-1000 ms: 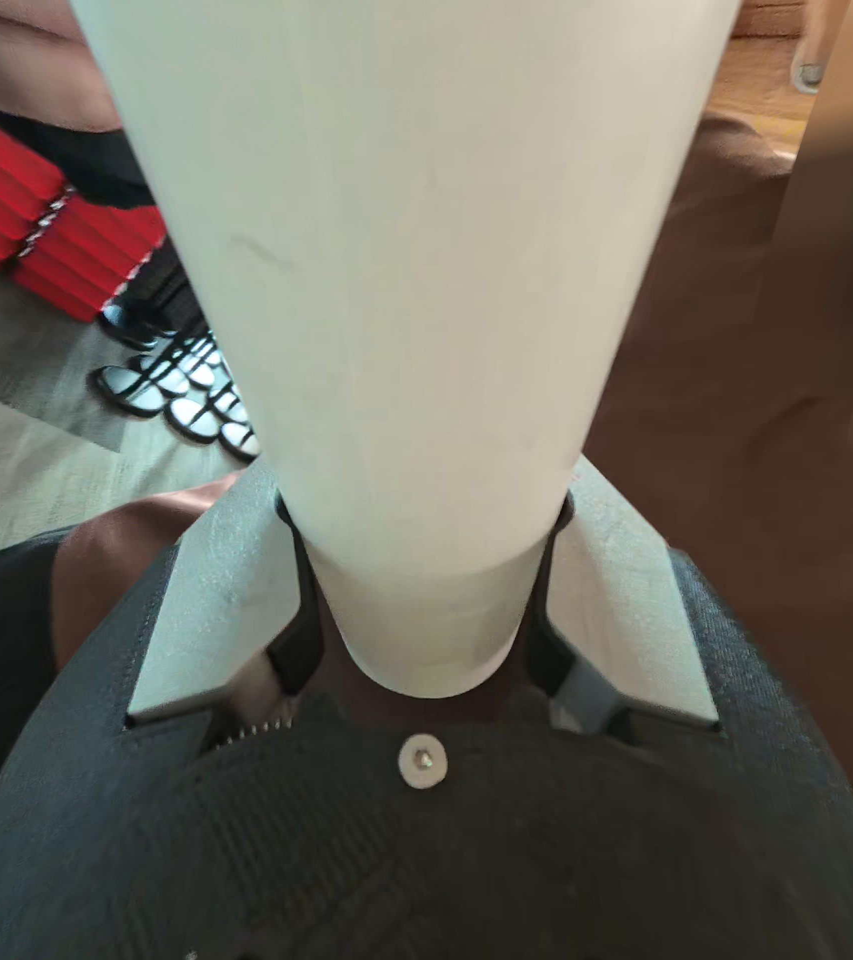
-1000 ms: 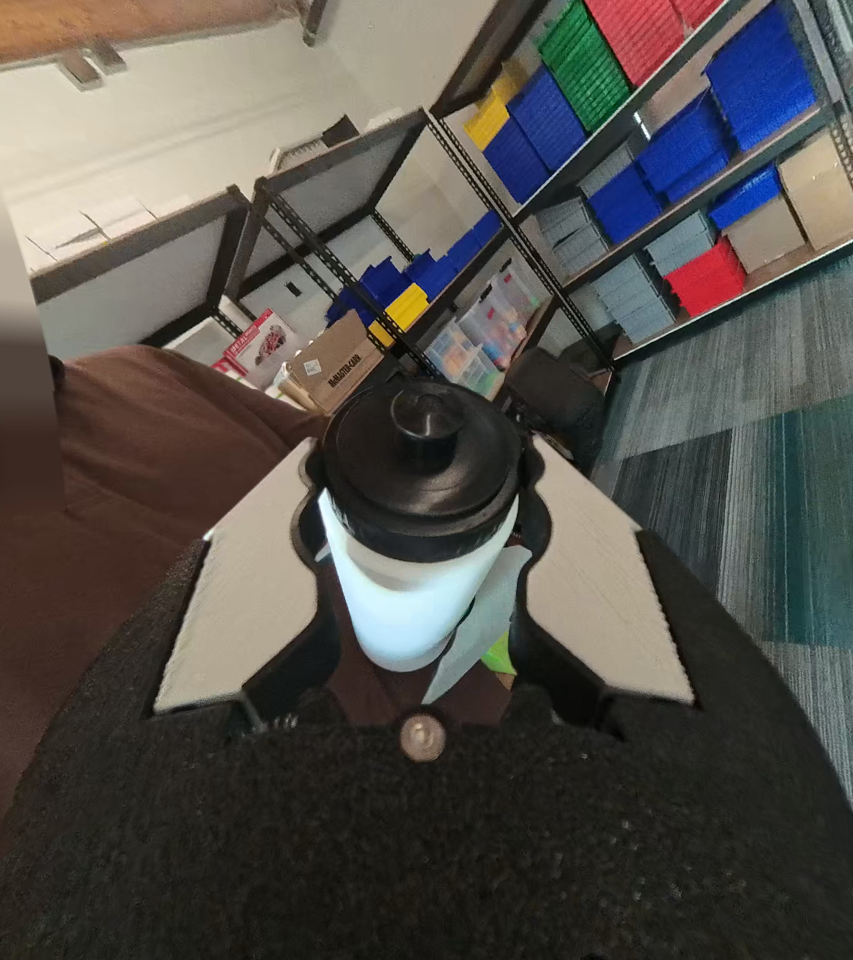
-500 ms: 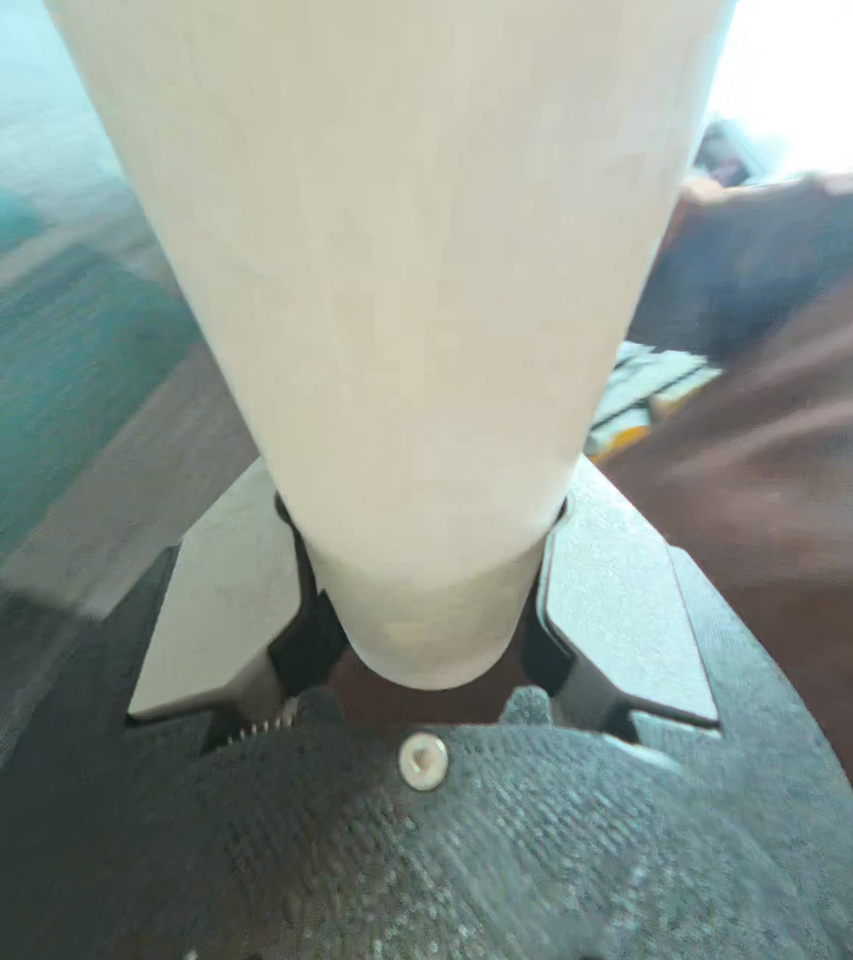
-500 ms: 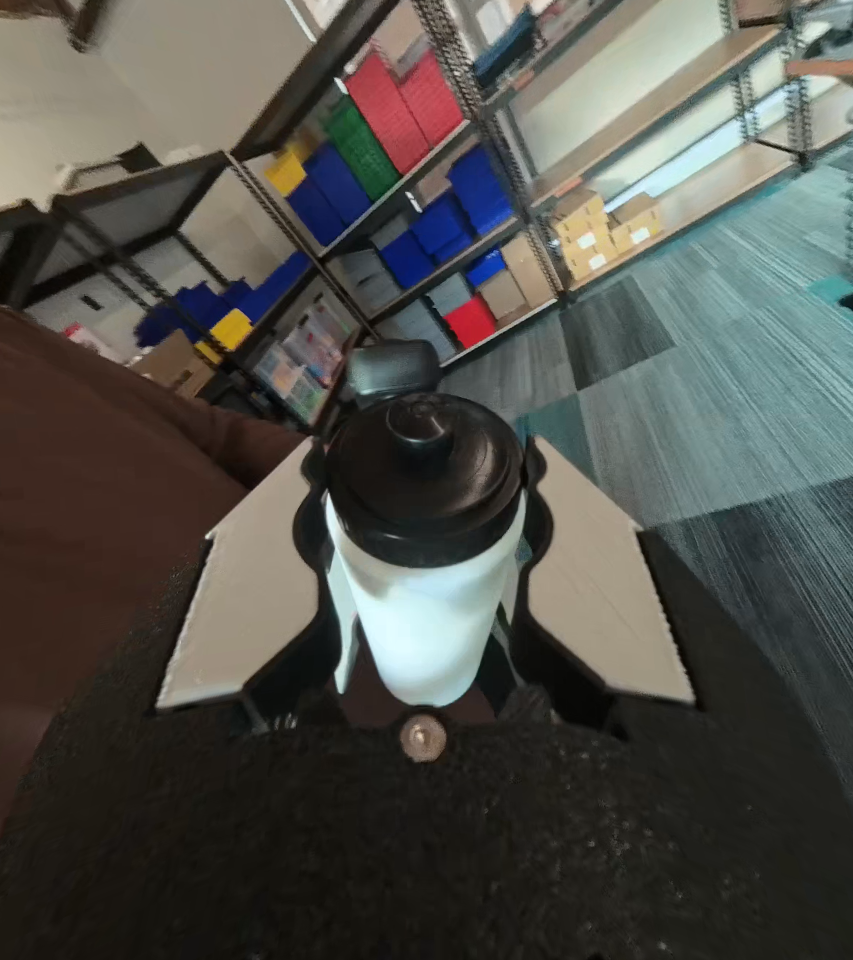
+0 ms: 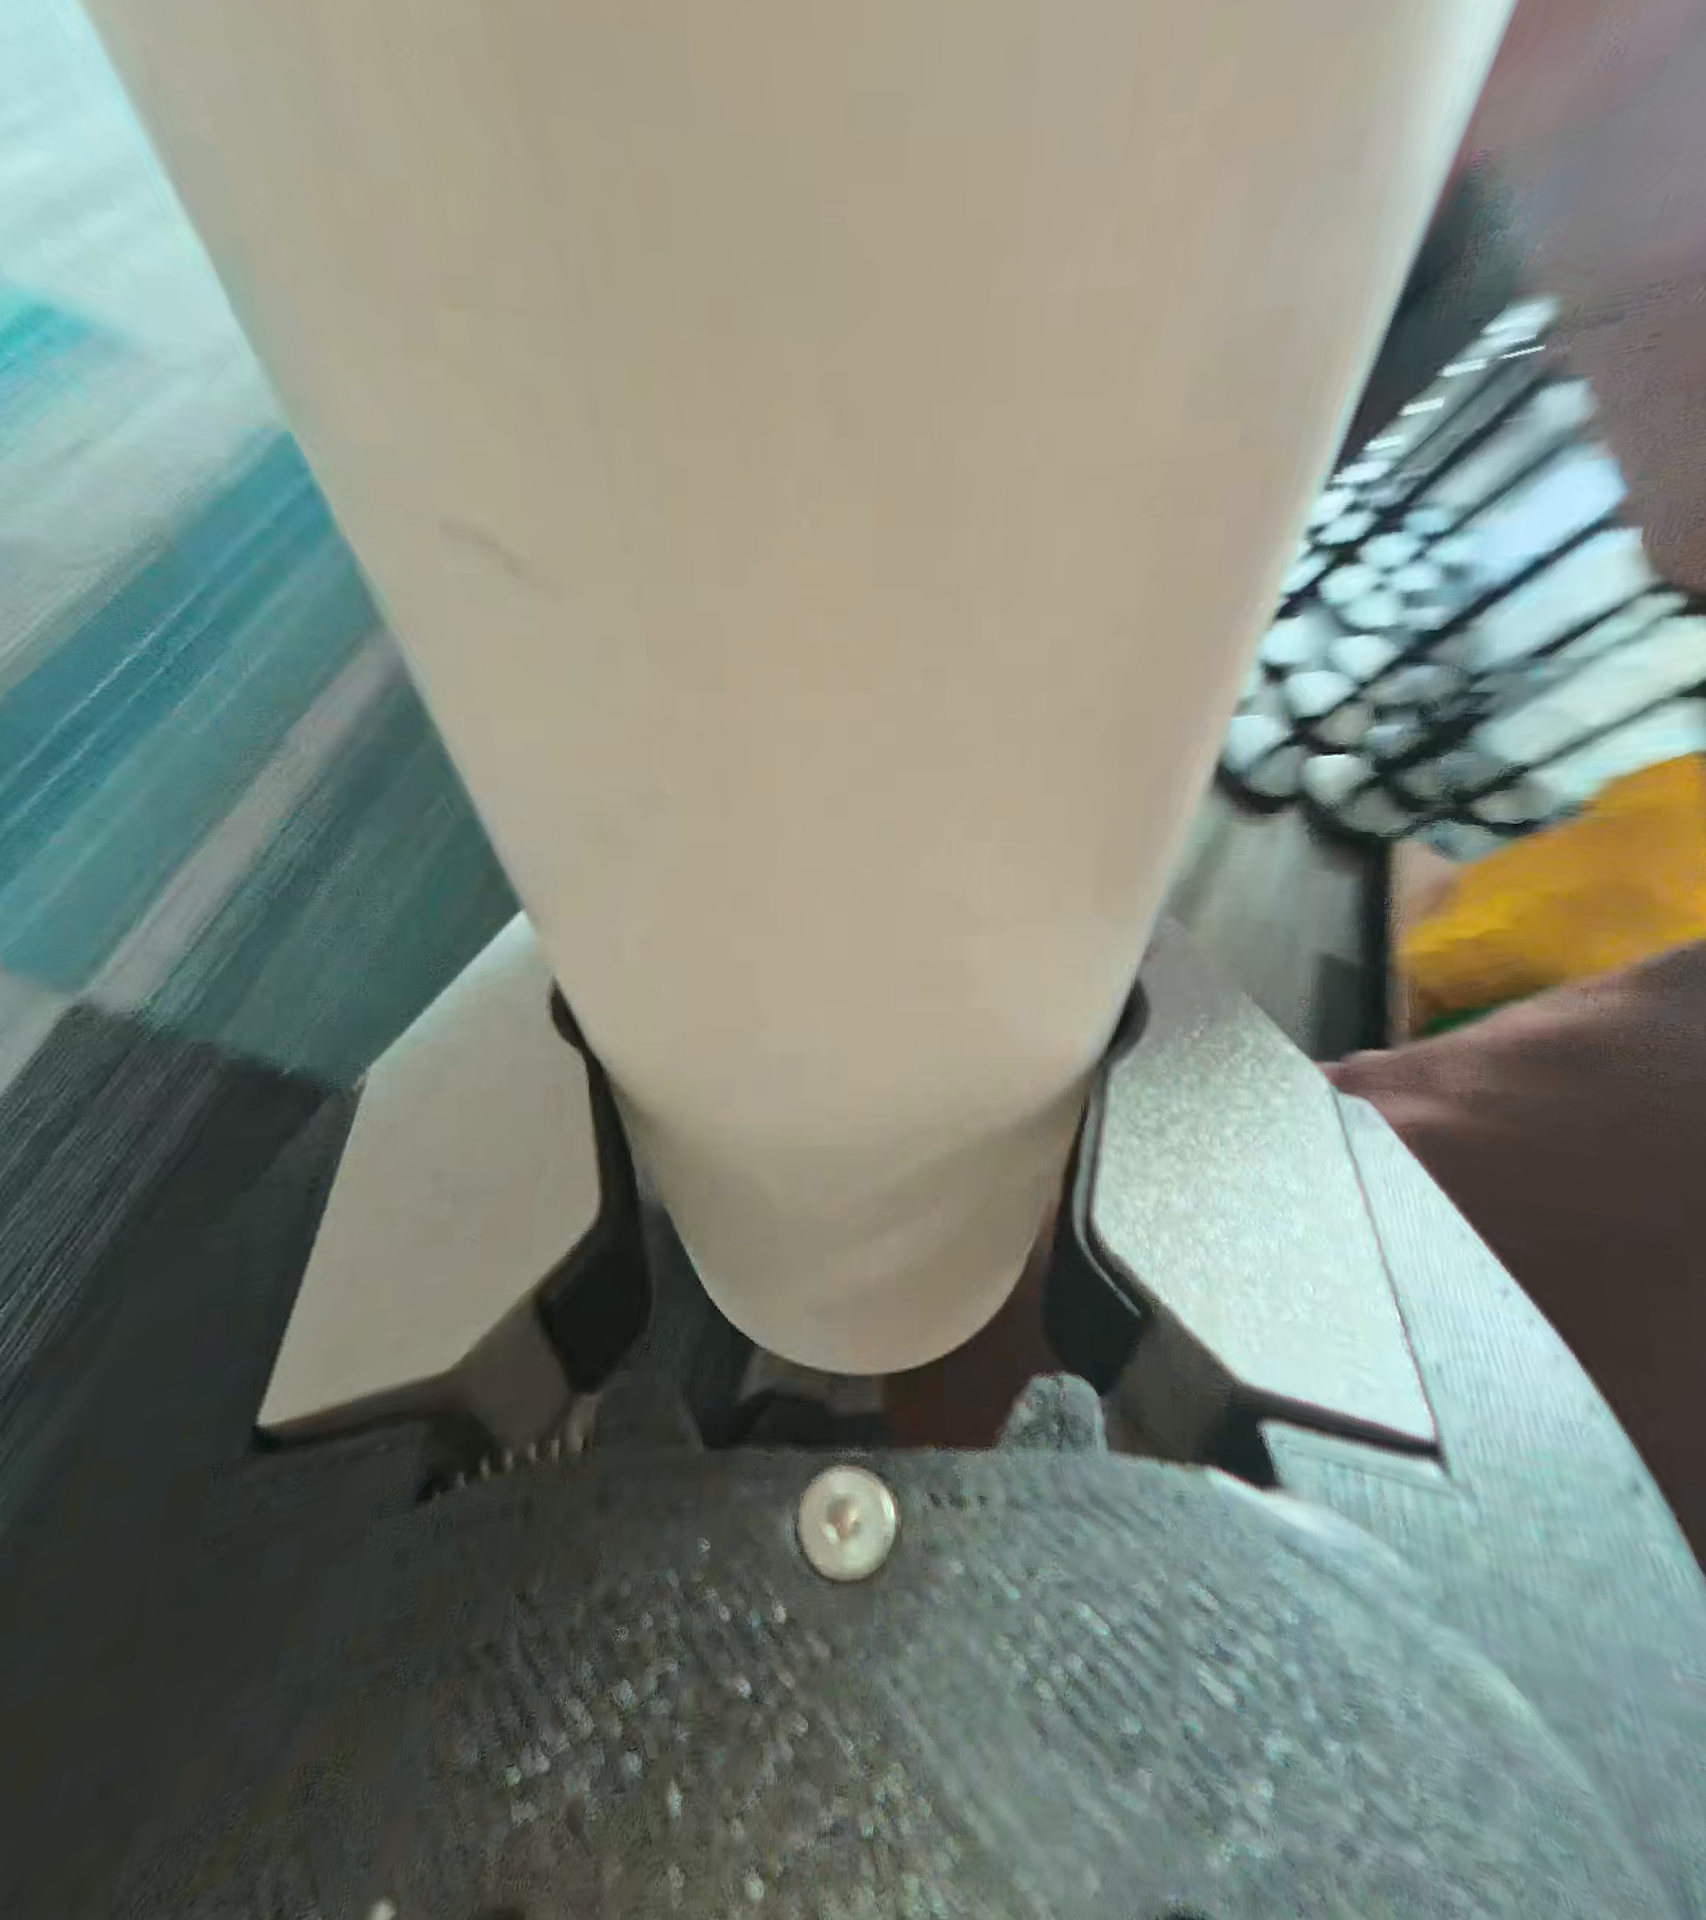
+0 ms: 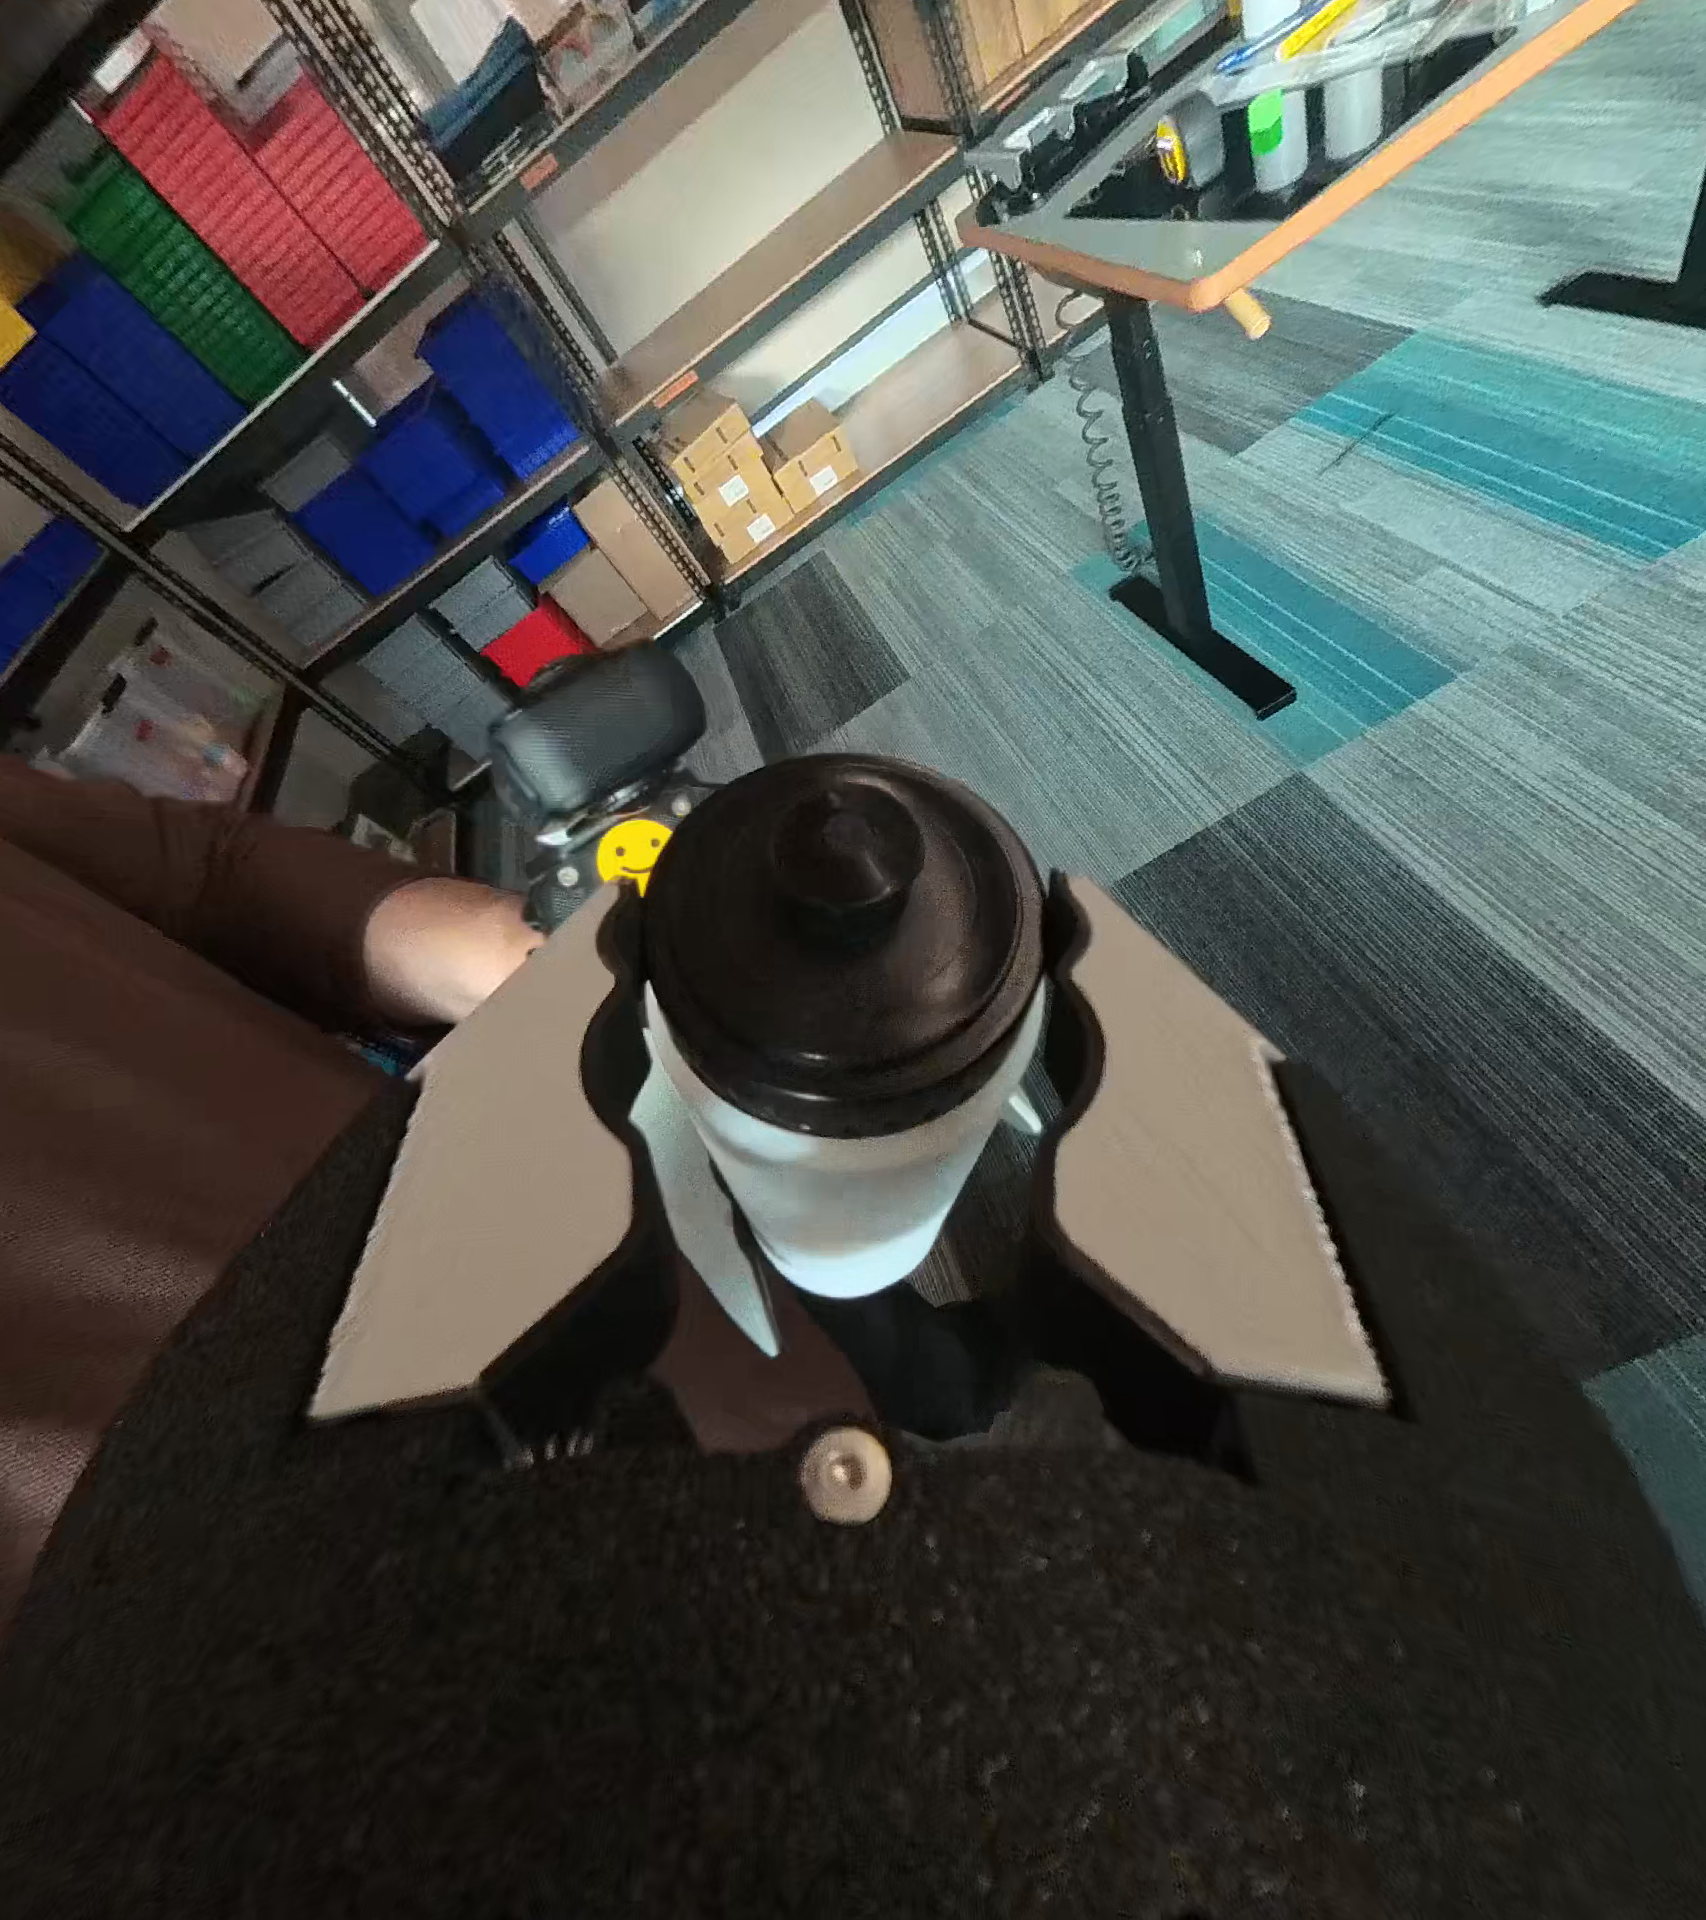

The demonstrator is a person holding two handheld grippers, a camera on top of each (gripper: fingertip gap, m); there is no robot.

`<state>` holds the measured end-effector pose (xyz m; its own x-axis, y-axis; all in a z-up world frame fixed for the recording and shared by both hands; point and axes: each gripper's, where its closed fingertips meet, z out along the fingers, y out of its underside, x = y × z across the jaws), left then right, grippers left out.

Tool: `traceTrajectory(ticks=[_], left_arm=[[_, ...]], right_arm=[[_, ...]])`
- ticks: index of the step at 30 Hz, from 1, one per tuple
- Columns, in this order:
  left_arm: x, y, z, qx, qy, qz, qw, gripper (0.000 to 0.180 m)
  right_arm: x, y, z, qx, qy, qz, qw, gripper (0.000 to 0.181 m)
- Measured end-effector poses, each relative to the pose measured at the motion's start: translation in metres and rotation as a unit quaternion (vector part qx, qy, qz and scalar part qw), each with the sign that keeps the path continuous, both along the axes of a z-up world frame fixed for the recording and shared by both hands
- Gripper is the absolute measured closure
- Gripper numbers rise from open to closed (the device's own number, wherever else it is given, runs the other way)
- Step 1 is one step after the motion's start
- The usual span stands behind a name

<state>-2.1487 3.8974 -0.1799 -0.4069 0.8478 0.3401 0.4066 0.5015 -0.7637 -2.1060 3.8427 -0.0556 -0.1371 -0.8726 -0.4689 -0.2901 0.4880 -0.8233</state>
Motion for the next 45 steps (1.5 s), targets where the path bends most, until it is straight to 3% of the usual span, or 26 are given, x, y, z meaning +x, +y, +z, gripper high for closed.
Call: traceTrajectory(ticks=[2, 4, 6, 8, 10, 12, 14, 16, 18, 20, 21, 23, 28, 30, 32, 34, 36, 38, 42, 45], left_arm=[[-0.014, 0.028, 0.040, 0.074, 0.154, -0.170, 0.971, 0.080], [-0.004, 0.039, 0.064, 0.120, 0.230, -0.287, 0.922, 0.079], [-0.005, 0.018, 0.058, 0.117, 0.207, -0.304, 0.922, 0.079], [-0.019, -0.026, 0.041, 0.084, 0.142, -0.237, 0.957, 0.079], [-0.032, -0.078, 0.014, -0.014, 0.036, -0.159, 0.986, 0.079], [-0.050, -0.109, 0.000, -0.099, -0.038, -0.141, 0.984, 0.079], [-0.086, -0.103, 0.007, -0.071, 0.014, -0.206, 0.976, 0.079], [-0.115, -0.076, 0.028, 0.003, 0.105, -0.335, 0.936, 0.079], [-0.135, -0.062, 0.054, 0.058, 0.169, -0.449, 0.875, 0.080], [-0.162, -0.071, 0.078, 0.148, 0.214, -0.513, 0.818, 0.081], [-0.187, -0.086, 0.088, 0.167, 0.237, -0.509, 0.810, 0.081], [-0.250, -0.122, 0.093, 0.166, 0.241, -0.475, 0.830, 0.082], [-0.422, -0.182, 0.082, 0.026, 0.168, -0.420, 0.891, 0.082], [-0.481, -0.193, 0.081, -0.041, 0.128, -0.429, 0.893, 0.082], [-0.516, -0.180, 0.094, 0.013, 0.149, -0.507, 0.849, 0.081], [-0.527, -0.161, 0.124, 0.135, 0.214, -0.606, 0.755, 0.082], [-0.550, -0.168, 0.140, 0.208, 0.248, -0.644, 0.693, 0.082], [-0.589, -0.187, 0.134, 0.201, 0.254, -0.648, 0.690, 0.082], [-0.675, -0.241, 0.120, 0.155, 0.265, -0.618, 0.724, 0.082], [-0.721, -0.288, 0.118, 0.172, 0.308, -0.621, 0.700, 0.083]], right_arm=[[0.000, 0.000, 0.023, 0.012, -0.061, 0.038, 0.997, 0.106], [-0.002, 0.002, 0.043, 0.022, -0.112, 0.081, 0.990, 0.106], [-0.006, -0.015, 0.044, 0.025, -0.104, 0.056, 0.993, 0.106], [-0.020, -0.050, 0.033, 0.035, -0.062, -0.046, 0.996, 0.106], [-0.048, -0.083, 0.016, 0.018, 0.006, -0.162, 0.987, 0.104], [-0.073, -0.098, 0.006, 0.000, 0.041, -0.216, 0.976, 0.104], [-0.094, -0.102, 0.013, -0.020, 0.023, -0.212, 0.977, 0.105], [-0.118, -0.098, 0.029, -0.049, -0.023, -0.172, 0.984, 0.105], [-0.148, -0.085, 0.049, -0.065, -0.088, -0.104, 0.989, 0.104], [-0.194, -0.090, 0.064, -0.082, -0.127, -0.093, 0.984, 0.104], [-0.221, -0.099, 0.070, -0.084, -0.142, -0.102, 0.981, 0.104], [-0.288, -0.127, 0.072, -0.097, -0.131, -0.163, 0.973, 0.104], [-0.459, -0.184, 0.071, -0.130, -0.049, -0.330, 0.934, 0.102], [-0.516, -0.192, 0.076, -0.137, -0.028, -0.353, 0.925, 0.103], [-0.555, -0.187, 0.090, -0.162, -0.032, -0.324, 0.932, 0.103], [-0.577, -0.173, 0.110, -0.189, -0.071, -0.251, 0.947, 0.103], [-0.604, -0.176, 0.123, -0.198, -0.094, -0.231, 0.948, 0.103], [-0.639, -0.196, 0.119, -0.186, -0.070, -0.261, 0.945, 0.103], [-0.729, -0.248, 0.099, -0.156, -0.041, -0.393, 0.905, 0.102], [-0.782, -0.286, 0.091, -0.157, -0.052, -0.449, 0.878, 0.103]])
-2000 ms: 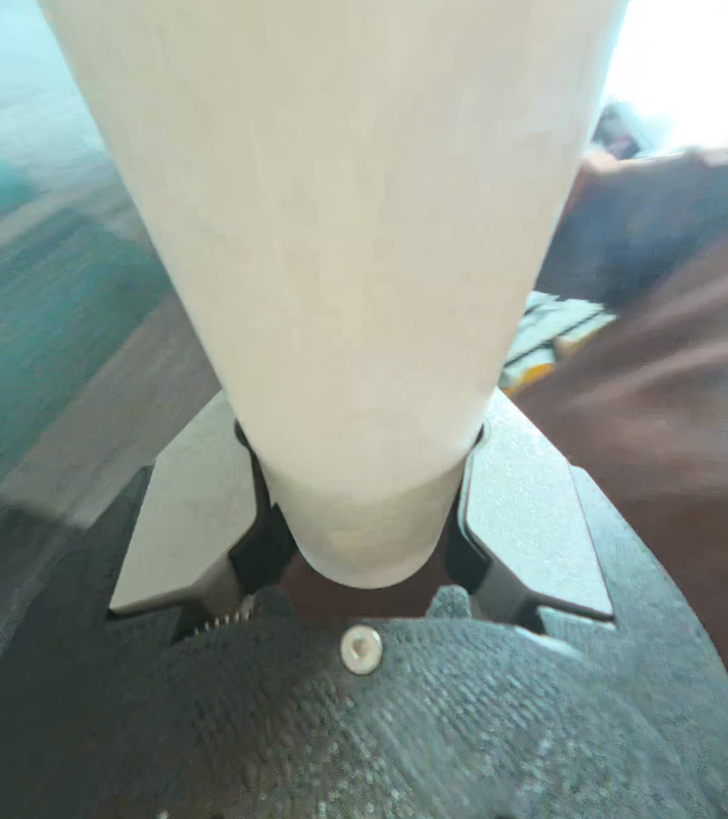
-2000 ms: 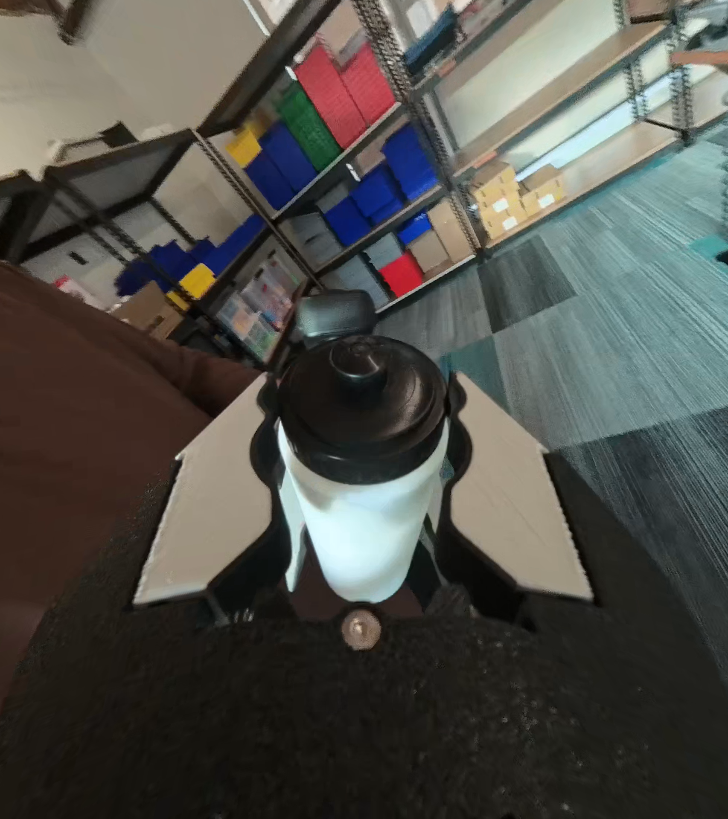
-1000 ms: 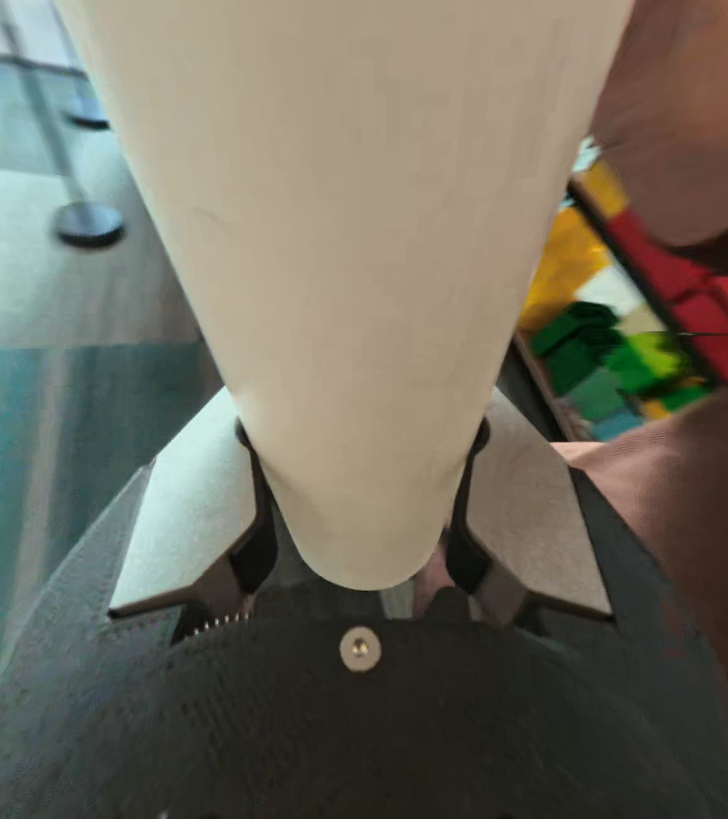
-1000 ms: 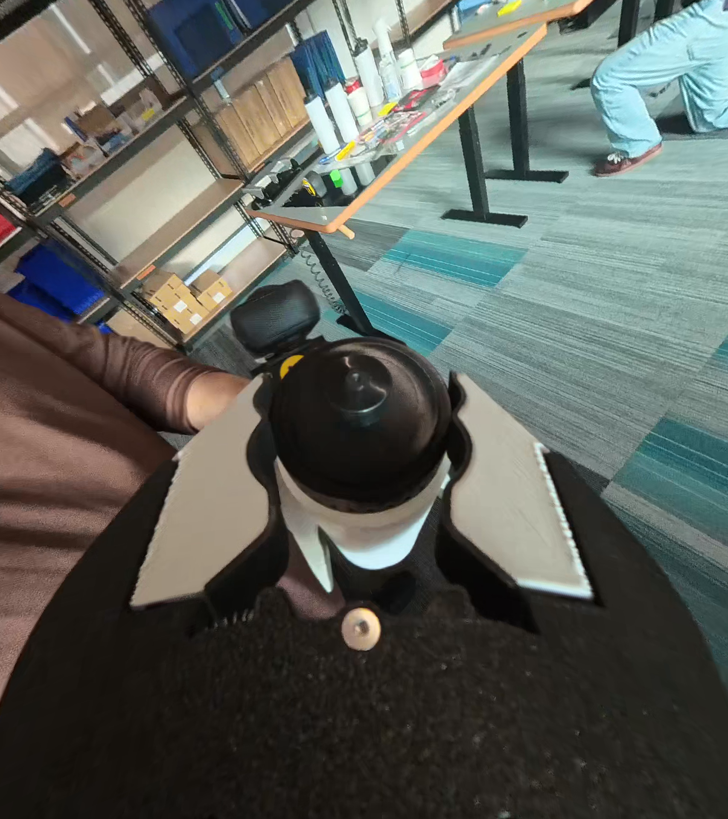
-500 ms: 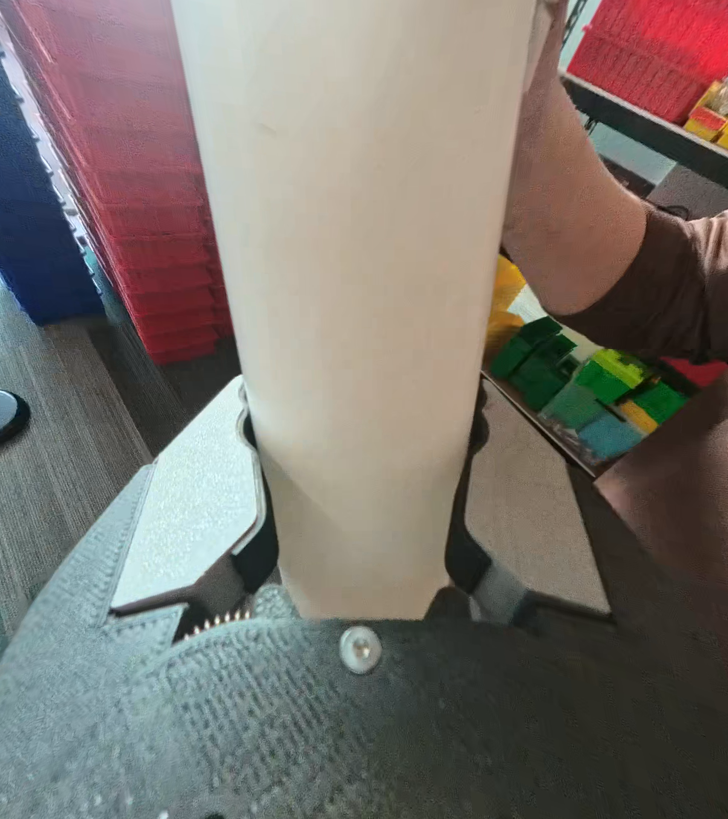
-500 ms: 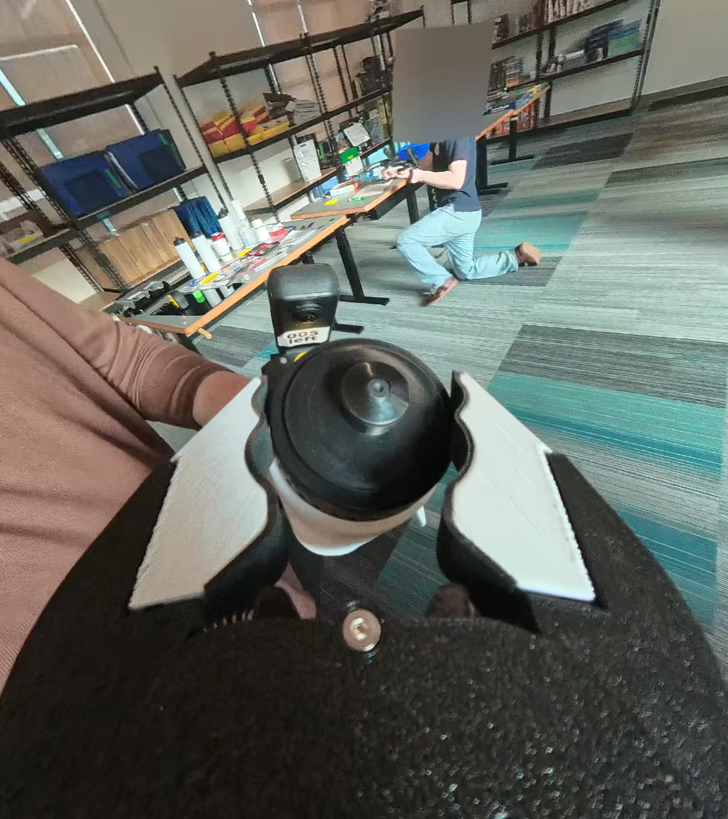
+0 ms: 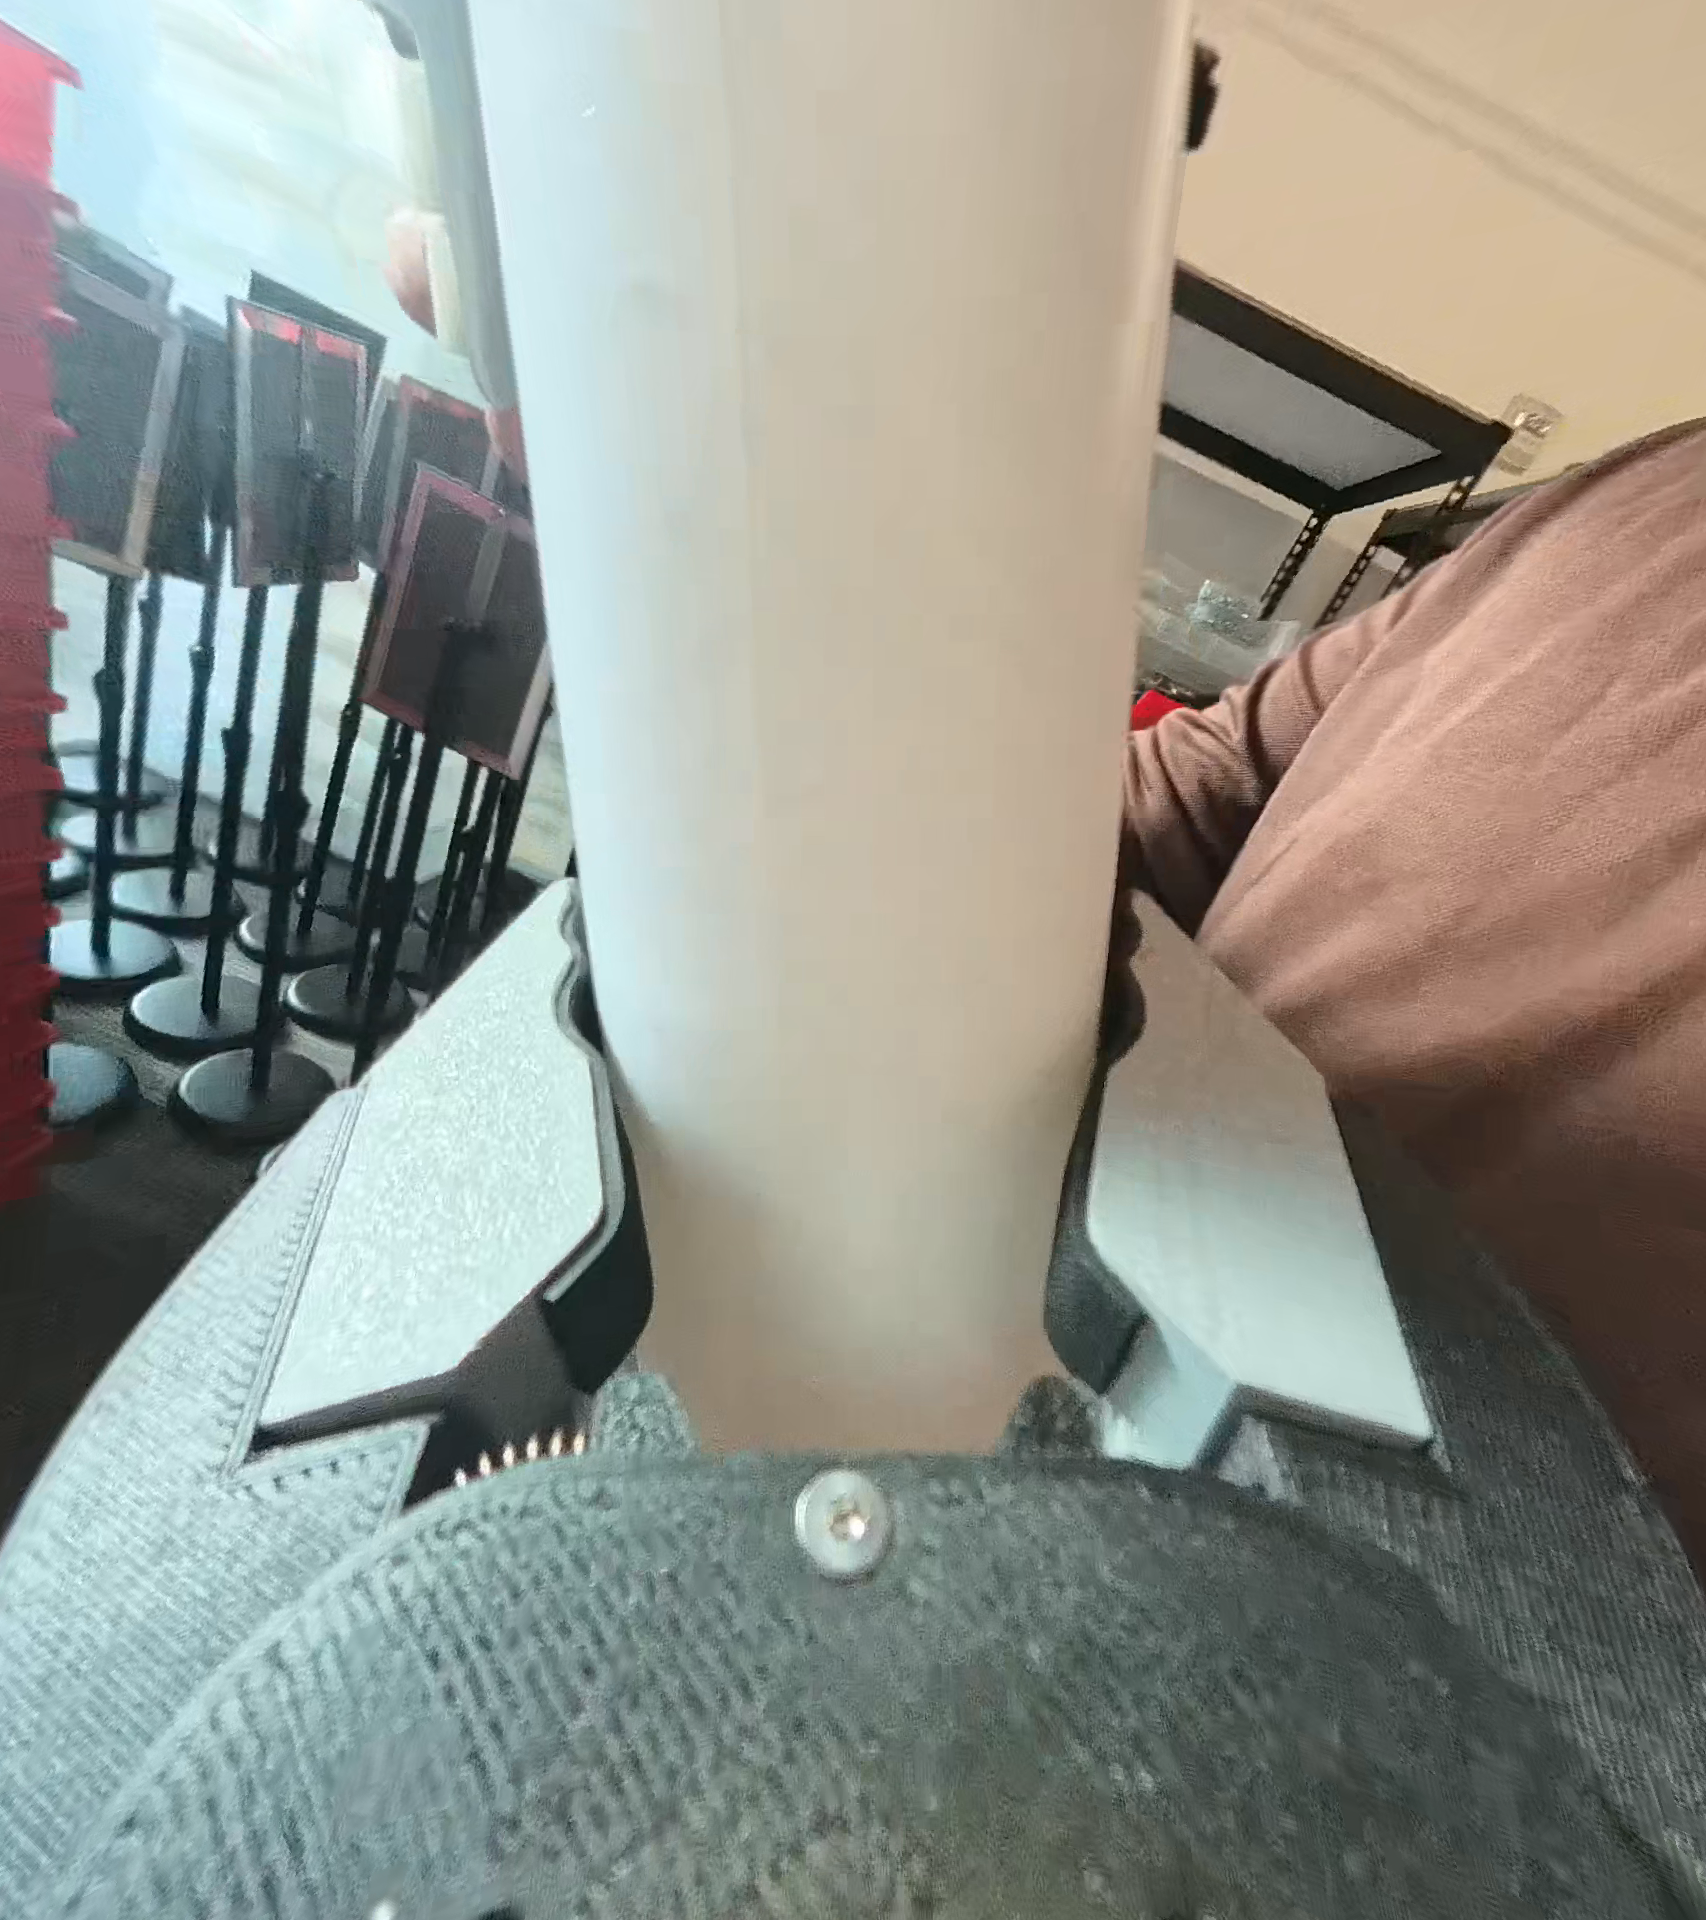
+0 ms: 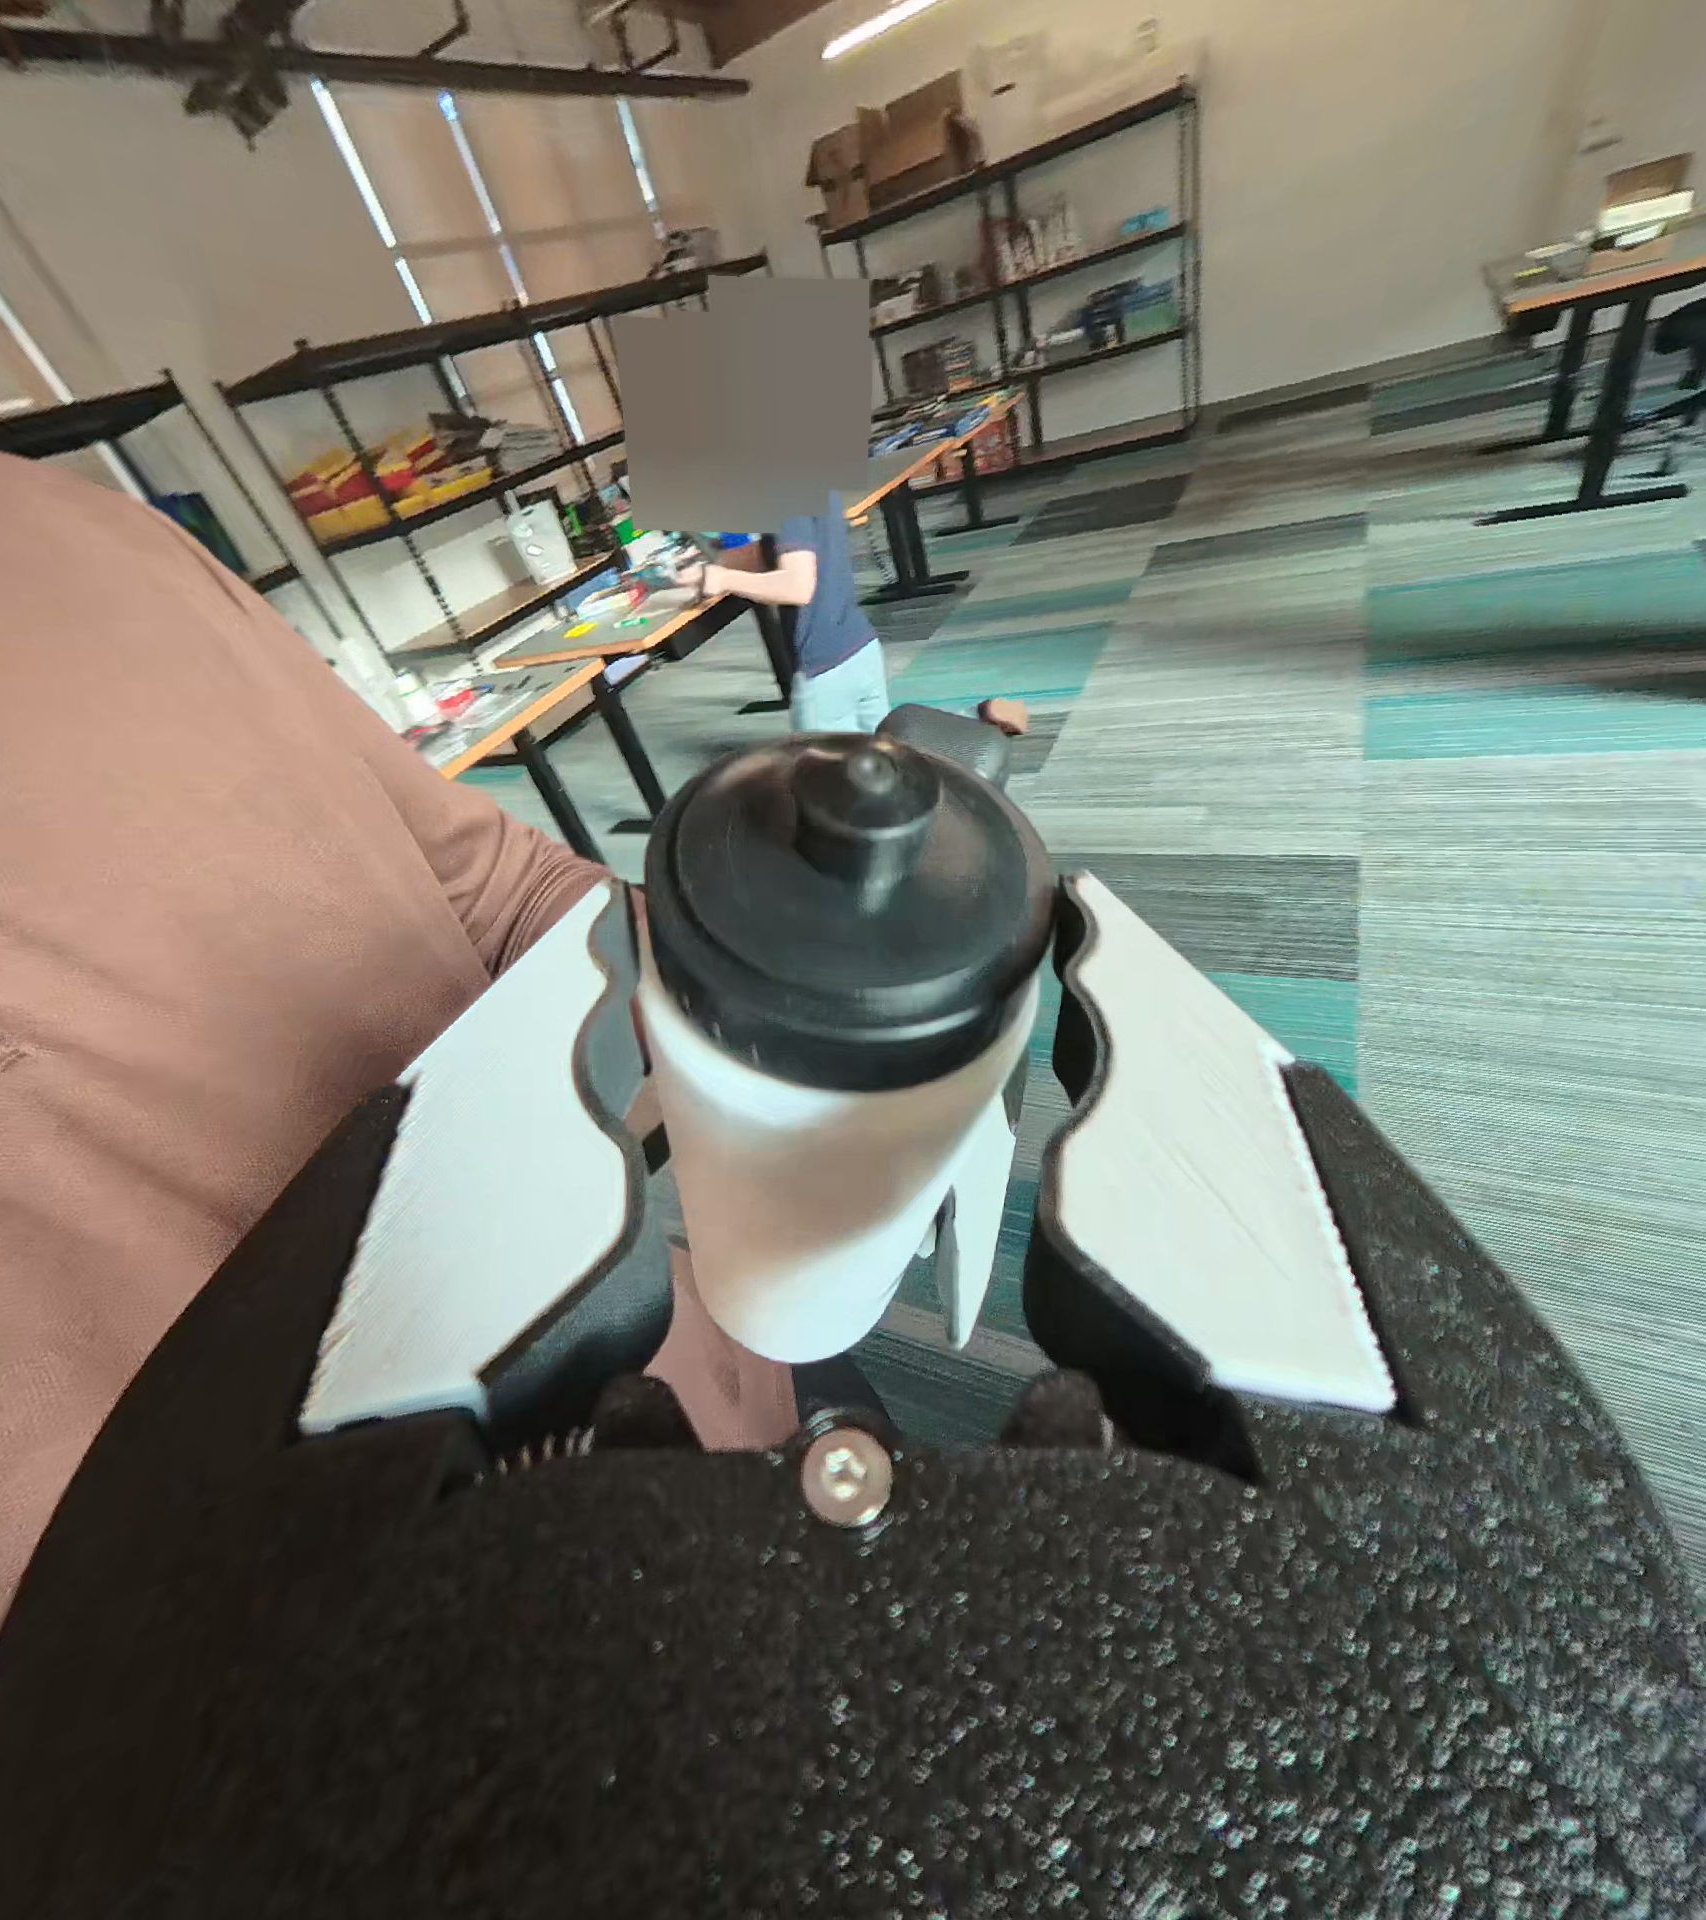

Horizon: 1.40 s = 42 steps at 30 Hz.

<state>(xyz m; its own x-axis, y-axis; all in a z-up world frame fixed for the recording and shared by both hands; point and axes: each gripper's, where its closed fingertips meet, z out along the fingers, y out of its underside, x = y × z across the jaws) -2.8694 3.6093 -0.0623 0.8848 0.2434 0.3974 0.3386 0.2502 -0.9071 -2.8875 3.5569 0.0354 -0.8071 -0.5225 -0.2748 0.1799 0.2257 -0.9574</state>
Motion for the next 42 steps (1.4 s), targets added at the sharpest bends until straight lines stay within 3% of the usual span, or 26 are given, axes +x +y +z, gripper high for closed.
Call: traceTrajectory(ticks=[5, 9, 15, 20, 25, 29, 31, 35, 42], left_arm=[[-0.051, -0.089, 0.012, 0.108, 0.032, -0.072, 0.991, 0.083], [-0.118, -0.160, 0.007, 0.064, 0.019, -0.026, 0.997, 0.082], [-0.222, -0.271, 0.012, -0.011, 0.045, 0.075, 0.996, 0.082], [-0.311, -0.343, 0.018, -0.040, 0.050, 0.150, 0.987, 0.082], [-0.398, -0.401, 0.017, -0.064, 0.042, 0.229, 0.970, 0.082], [-0.456, -0.434, 0.033, -0.011, 0.014, 0.291, 0.956, 0.082], [-0.475, -0.444, 0.035, -0.018, 0.012, 0.318, 0.948, 0.082], [-0.500, -0.462, 0.035, -0.016, 0.013, 0.355, 0.935, 0.082], [-0.499, -0.485, 0.026, 0.000, 0.035, 0.375, 0.926, 0.082]], right_arm=[[-0.079, -0.071, 0.011, -0.021, -0.083, -0.060, 0.994, 0.099], [-0.176, -0.116, 0.010, -0.034, -0.125, -0.148, 0.980, 0.099], [-0.384, -0.161, -0.110, 0.093, -0.206, -0.284, 0.932, 0.095], [-0.578, -0.201, -0.195, 0.150, -0.269, -0.316, 0.897, 0.096], [-0.748, -0.280, -0.274, 0.211, -0.314, -0.251, 0.891, 0.095], [-0.801, -0.337, -0.305, 0.246, -0.355, -0.169, 0.886, 0.096], [-0.808, -0.354, -0.319, 0.275, -0.356, -0.131, 0.883, 0.092], [-0.802, -0.378, -0.305, 0.271, -0.426, -0.009, 0.863, 0.096], [-0.786, -0.399, -0.306, 0.321, -0.438, 0.062, 0.837, 0.114]])
